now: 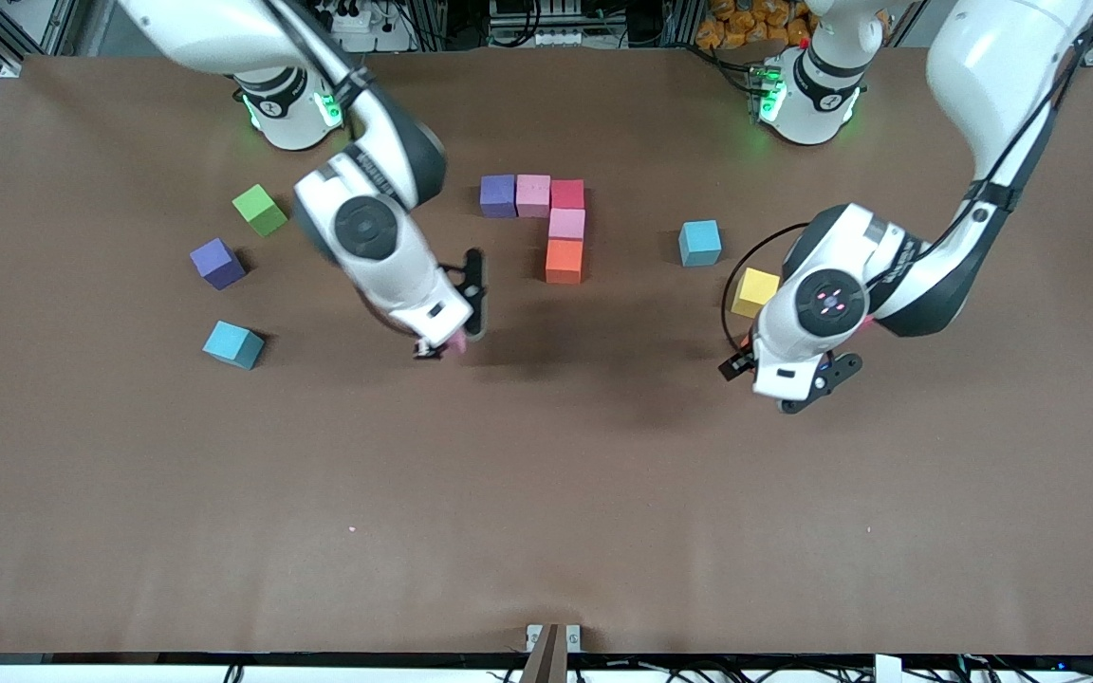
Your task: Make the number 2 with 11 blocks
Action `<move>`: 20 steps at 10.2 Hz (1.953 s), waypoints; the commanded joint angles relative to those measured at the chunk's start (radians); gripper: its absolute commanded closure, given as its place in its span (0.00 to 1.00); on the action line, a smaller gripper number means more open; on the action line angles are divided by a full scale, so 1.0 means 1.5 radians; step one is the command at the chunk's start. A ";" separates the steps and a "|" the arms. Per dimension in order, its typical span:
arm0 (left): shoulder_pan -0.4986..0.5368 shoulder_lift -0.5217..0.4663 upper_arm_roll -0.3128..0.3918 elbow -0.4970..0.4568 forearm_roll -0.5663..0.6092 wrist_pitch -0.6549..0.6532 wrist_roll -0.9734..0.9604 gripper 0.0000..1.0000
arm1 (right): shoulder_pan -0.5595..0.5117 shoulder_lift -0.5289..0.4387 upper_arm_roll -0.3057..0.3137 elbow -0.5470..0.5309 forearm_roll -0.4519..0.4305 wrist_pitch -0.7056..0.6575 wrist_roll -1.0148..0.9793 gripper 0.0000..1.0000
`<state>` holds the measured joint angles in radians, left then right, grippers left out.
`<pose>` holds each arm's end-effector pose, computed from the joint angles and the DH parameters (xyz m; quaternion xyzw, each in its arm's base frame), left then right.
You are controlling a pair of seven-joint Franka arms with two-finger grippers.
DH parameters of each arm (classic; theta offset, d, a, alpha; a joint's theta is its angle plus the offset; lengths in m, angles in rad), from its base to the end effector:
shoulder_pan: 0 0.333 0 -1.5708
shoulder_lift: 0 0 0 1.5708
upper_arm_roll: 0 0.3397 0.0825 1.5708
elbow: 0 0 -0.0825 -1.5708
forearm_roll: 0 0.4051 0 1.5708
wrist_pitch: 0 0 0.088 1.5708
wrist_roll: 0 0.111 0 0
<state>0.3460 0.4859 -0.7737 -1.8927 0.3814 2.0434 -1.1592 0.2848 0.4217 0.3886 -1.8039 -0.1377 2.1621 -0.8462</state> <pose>0.5915 -0.2142 0.3006 -0.9586 -0.2720 0.0646 0.0549 0.5375 0.3953 0.3298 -0.7072 -0.7065 0.0123 0.0227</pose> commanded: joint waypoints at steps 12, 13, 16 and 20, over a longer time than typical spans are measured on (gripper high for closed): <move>0.076 -0.060 -0.177 -0.306 0.047 0.193 -0.049 0.00 | 0.118 0.001 0.000 -0.207 0.013 0.231 0.189 0.50; 0.076 -0.063 -0.185 -0.333 0.048 0.211 -0.048 0.00 | 0.121 0.003 0.007 -0.208 0.013 0.232 0.201 0.50; 0.090 -0.075 -0.221 -0.380 0.061 0.215 -0.048 0.00 | 0.140 0.019 0.008 -0.209 0.013 0.257 0.217 0.50; 0.223 -0.074 -0.333 -0.388 0.061 0.196 -0.037 0.00 | 0.154 0.034 0.008 -0.206 0.012 0.265 0.227 0.50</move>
<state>0.5895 0.4039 -1.2023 -2.4536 0.4499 2.3428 -1.2153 0.5106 0.4686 0.3991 -2.1104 -0.1352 2.5491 -0.5174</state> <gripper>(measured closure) 0.000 0.445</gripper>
